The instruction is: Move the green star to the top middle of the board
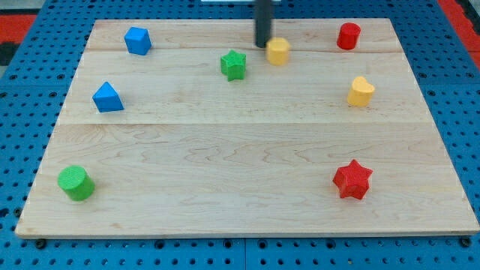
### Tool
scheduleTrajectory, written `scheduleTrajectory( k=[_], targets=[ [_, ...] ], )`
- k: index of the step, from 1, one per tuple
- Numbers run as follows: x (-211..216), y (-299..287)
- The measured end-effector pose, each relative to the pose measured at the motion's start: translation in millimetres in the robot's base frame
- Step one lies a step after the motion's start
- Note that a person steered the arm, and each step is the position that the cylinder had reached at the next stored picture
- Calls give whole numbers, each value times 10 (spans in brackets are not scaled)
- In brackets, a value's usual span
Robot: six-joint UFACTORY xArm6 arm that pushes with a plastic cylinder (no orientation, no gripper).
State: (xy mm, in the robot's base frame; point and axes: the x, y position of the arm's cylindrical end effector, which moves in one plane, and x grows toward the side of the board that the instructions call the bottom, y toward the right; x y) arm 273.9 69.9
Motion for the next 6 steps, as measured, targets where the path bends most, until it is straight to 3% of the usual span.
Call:
scheduleTrajectory(
  k=[1, 2, 4, 6],
  targets=[
    [164, 146],
    [743, 5],
    [511, -1051],
    [62, -950]
  ],
)
